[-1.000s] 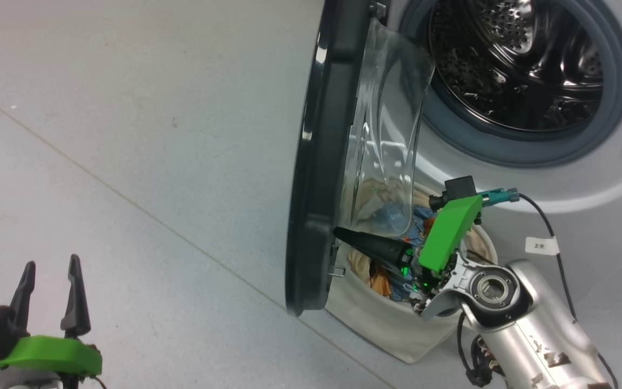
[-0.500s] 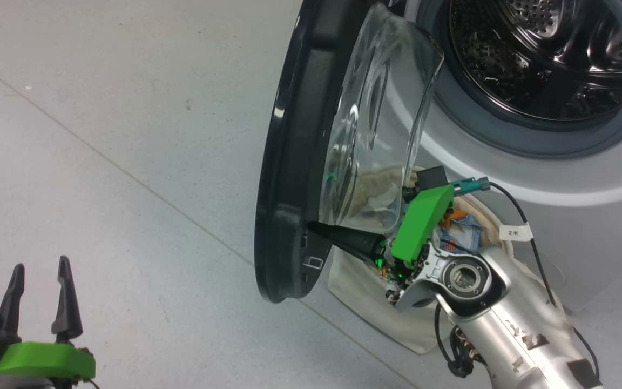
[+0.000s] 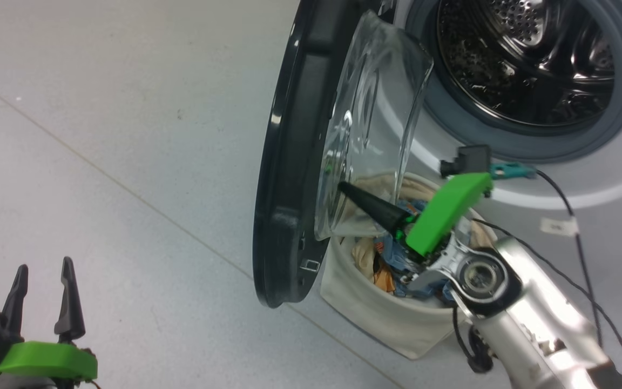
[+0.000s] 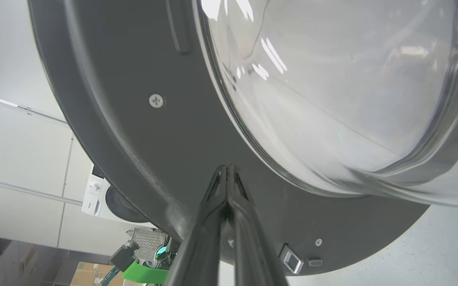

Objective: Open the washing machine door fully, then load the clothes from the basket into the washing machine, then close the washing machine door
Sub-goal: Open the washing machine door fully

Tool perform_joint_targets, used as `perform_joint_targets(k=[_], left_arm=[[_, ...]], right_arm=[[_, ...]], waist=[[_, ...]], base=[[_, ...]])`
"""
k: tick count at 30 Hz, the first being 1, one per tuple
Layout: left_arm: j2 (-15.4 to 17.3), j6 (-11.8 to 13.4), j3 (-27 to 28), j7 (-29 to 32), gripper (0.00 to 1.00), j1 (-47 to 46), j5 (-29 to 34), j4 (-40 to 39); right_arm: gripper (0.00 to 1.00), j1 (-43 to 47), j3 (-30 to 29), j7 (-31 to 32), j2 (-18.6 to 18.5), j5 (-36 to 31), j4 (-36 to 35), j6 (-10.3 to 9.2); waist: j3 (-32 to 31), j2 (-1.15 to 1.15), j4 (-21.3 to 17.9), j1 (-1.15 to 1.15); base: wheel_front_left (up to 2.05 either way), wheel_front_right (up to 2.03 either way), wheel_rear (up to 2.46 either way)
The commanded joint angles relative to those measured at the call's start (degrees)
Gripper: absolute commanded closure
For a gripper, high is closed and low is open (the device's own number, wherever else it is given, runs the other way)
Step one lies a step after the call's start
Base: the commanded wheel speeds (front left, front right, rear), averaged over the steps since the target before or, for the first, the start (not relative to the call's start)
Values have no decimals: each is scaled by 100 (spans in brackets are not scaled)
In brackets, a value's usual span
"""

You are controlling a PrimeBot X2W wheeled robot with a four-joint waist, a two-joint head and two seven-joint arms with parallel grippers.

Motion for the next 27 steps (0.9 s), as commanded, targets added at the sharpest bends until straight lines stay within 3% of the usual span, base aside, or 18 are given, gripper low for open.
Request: perform_joint_targets(k=[1,13,20,27], left_arm=[[199,10,152,-11,0,-187,-3,-138],[275,35,101,16,0,-66,-41,-150],[298,55,121,6,0,9,-93,-208],[313,42,81,-7,0,58,-147,-199]], right_arm=[[0,100,5,-338,-76,-187,-357,6],[0,1019,-77,-3044,-1117,-2277,-665,6],[0,1515,-234,-3828,-1347,-3278,-335,6],[0,1922,-667,-3959,-1118,-4416,-80,6]], waist=[[-60,-1,-36,0],[-248,-1,-251,0],[-284,-1,-354,0],[-259,-1,-488,0]], base=[[0,0,0],[0,0,0],[0,0,0],[0,0,0]])
